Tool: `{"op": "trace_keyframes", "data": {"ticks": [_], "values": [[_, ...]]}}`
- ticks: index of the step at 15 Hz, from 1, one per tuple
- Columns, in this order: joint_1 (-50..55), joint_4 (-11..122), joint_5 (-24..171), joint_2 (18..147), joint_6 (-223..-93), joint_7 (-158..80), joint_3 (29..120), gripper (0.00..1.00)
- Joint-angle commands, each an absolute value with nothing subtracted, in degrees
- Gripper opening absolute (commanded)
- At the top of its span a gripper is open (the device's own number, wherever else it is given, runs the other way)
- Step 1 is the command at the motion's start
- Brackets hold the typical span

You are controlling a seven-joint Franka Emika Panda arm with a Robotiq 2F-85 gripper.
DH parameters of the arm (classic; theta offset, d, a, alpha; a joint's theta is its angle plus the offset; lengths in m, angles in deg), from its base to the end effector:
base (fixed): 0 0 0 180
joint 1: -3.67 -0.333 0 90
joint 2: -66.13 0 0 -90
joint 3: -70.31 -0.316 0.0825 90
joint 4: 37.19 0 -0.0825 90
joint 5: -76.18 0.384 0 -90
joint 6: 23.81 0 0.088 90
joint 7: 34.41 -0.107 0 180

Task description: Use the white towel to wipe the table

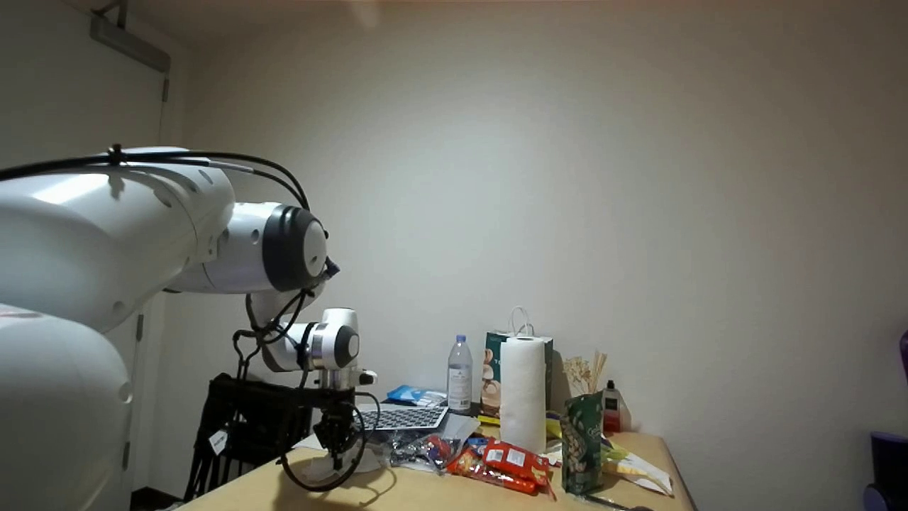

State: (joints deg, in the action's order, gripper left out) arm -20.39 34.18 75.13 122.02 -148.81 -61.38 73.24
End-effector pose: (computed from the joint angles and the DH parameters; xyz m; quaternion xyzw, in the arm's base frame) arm 0.6938 0.2778 0.1653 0.9988 -0.0347 -0.0058 0.0341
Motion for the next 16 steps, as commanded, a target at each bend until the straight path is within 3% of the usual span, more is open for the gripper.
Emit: {"op": "trace_keyframes", "data": {"ticks": [1, 13, 14, 16], "values": [[-19.5, 35.8, 74.4, 121.1, -149.1, -62.8, 72.7, 0.02], [-16.3, 50.0, 73.2, 114.2, -152.1, -75.7, 81.1, 0.0], [-16.2, 43.4, 72.6, 117.5, -149.9, -72.9, 79.3, 0.02], [-14.7, 45.4, 72.7, 116.4, -150.1, -73.9, 79.7, 0.02]]}}
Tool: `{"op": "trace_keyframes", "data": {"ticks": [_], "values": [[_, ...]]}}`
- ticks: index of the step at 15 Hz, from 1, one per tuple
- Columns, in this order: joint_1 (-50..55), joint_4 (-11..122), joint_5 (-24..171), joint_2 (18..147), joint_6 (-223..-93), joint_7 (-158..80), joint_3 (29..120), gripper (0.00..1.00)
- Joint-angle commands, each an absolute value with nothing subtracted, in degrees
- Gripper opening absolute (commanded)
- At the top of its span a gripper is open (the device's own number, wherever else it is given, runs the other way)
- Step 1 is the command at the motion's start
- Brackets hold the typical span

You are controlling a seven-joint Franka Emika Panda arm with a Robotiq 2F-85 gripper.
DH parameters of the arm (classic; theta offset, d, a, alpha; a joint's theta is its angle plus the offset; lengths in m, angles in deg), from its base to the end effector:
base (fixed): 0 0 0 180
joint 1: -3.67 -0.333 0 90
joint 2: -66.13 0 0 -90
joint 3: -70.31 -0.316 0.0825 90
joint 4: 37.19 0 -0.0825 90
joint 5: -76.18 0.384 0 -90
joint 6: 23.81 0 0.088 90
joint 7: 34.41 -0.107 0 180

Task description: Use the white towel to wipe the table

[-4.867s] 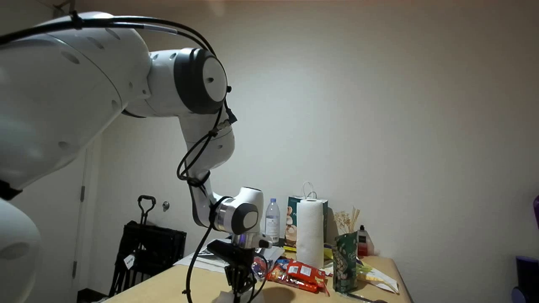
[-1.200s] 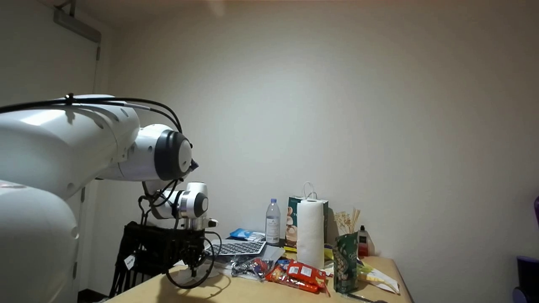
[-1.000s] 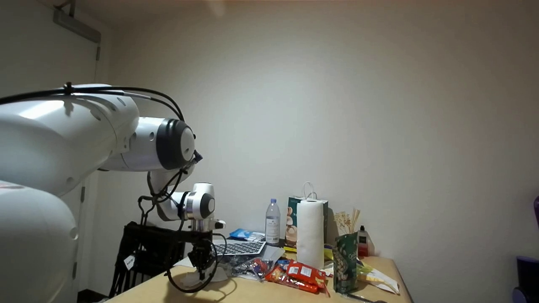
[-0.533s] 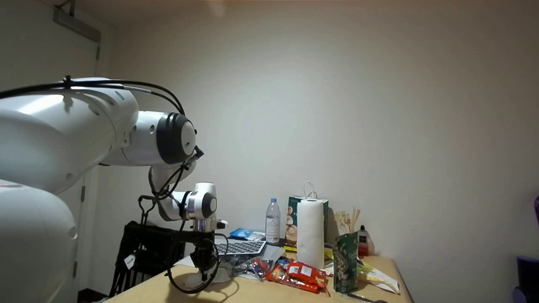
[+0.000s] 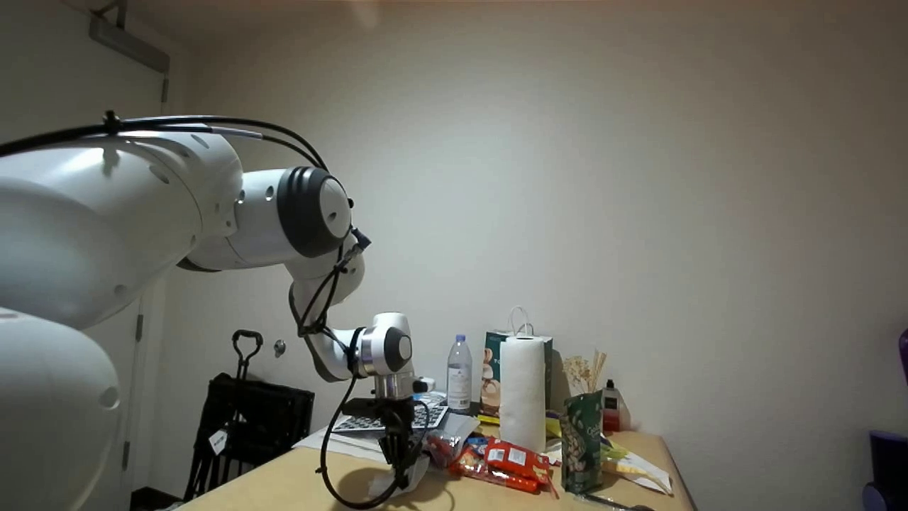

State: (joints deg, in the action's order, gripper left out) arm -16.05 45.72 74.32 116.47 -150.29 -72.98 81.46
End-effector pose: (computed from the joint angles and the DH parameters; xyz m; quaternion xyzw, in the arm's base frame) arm 0.6976 0.1275 0.1603 0.9705 -0.2178 -0.0121 0.1022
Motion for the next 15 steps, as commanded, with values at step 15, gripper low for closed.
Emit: {"op": "trace_keyframes", "data": {"ticks": [15], "values": [[-7.0, 48.7, 73.9, 114.8, -150.0, -79.1, 80.8, 0.02]]}}
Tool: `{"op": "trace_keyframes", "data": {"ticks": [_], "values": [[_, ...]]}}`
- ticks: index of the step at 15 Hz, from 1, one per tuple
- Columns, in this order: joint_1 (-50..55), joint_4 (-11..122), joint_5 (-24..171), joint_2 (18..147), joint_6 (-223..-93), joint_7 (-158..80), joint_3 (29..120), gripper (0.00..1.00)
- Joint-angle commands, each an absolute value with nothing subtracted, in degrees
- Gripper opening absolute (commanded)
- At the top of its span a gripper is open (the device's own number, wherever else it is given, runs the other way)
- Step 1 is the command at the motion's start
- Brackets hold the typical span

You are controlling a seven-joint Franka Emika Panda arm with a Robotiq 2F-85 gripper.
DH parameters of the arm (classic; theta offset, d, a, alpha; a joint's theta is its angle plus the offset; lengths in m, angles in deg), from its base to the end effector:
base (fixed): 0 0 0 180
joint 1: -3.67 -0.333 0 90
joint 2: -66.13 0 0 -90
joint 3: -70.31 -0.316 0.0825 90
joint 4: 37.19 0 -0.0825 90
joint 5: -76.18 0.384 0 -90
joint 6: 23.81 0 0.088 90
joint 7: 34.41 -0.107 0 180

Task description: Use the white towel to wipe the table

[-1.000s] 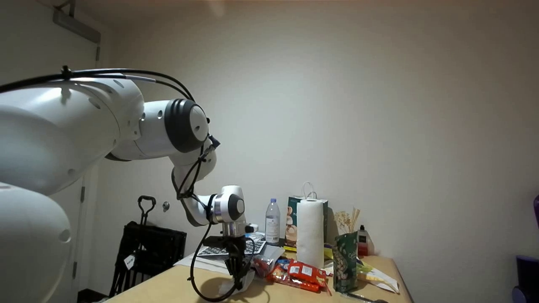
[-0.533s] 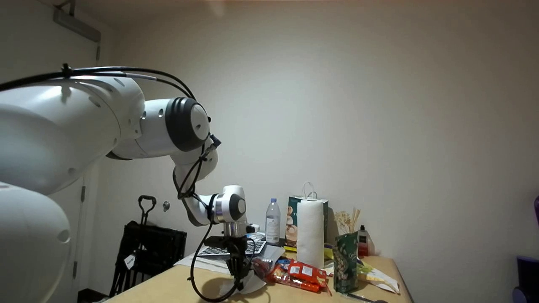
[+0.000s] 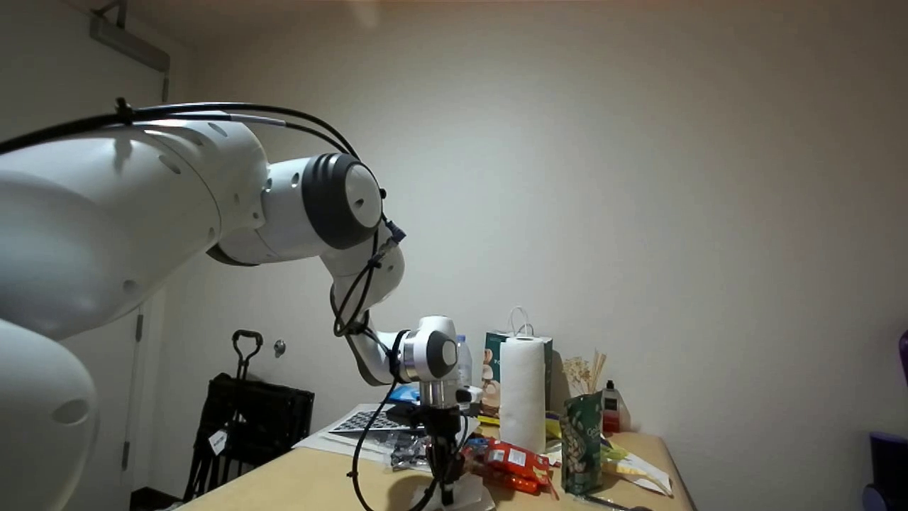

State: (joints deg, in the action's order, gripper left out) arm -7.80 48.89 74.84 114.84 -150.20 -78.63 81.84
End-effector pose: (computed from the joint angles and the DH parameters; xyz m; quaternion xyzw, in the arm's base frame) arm 0.6961 0.0188 0.1580 0.9337 -0.3411 -0.0284 0.1046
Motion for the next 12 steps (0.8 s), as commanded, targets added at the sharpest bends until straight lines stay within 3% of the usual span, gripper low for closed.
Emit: {"op": "trace_keyframes", "data": {"ticks": [1, 12], "values": [[-7.0, 48.7, 73.9, 114.8, -150.0, -79.2, 80.8, 0.02], [-5.3, 57.6, 78.3, 111.1, -147.5, -79.5, 78.3, 0.0]]}}
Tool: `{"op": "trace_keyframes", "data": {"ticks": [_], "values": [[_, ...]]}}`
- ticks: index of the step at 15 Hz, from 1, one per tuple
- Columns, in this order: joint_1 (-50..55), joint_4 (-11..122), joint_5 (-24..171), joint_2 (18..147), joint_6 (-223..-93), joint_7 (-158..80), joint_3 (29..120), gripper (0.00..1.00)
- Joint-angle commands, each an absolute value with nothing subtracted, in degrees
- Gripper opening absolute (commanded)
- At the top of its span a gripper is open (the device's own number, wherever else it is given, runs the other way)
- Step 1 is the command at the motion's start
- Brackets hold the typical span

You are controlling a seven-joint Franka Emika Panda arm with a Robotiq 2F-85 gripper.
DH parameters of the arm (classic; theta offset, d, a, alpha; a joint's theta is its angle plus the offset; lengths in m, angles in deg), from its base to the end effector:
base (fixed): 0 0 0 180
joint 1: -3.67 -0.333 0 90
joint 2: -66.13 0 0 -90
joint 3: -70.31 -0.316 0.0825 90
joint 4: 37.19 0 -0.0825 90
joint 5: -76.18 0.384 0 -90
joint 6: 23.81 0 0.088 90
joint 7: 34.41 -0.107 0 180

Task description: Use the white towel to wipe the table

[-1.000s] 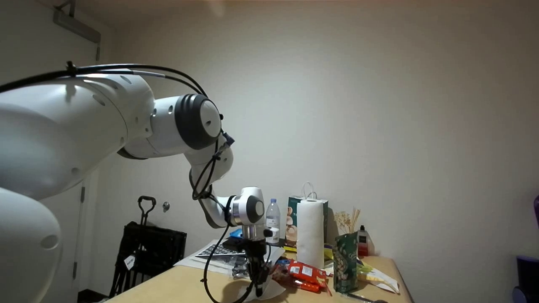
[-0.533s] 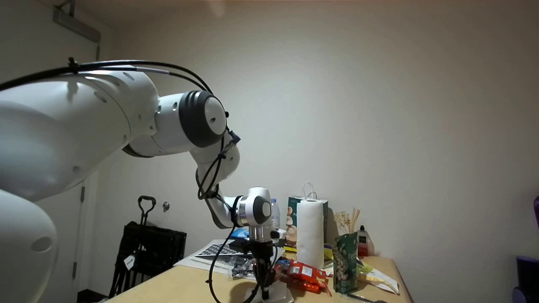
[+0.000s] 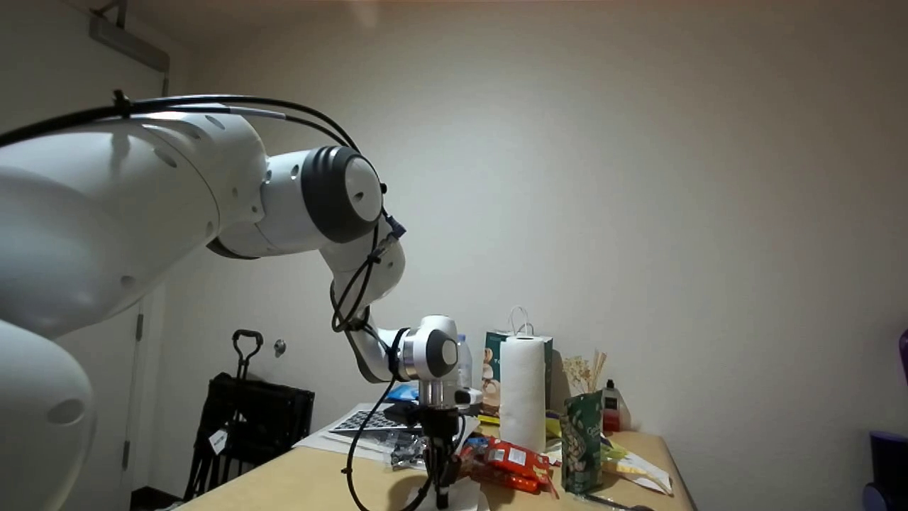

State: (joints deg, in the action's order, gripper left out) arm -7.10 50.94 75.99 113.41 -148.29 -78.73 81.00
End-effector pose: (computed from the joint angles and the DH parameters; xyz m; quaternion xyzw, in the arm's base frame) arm 0.6844 0.0172 0.1571 0.9292 -0.3515 -0.0549 0.1001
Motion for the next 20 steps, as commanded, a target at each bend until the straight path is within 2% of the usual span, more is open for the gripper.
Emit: {"op": "trace_keyframes", "data": {"ticks": [1, 3, 4, 20], "values": [[-5.1, 58.6, 78.6, 110.4, -147.1, -79.3, 78.0, 0.0], [-6.8, 59.5, 76.0, 109.1, -149.9, -81.9, 79.9, 0.0], [-5.7, 54.6, 76.1, 111.0, -147.5, -79.4, 79.1, 0.02], [-2.8, 61.9, 80.9, 109.8, -142.8, -77.0, 73.6, 0.0]]}}
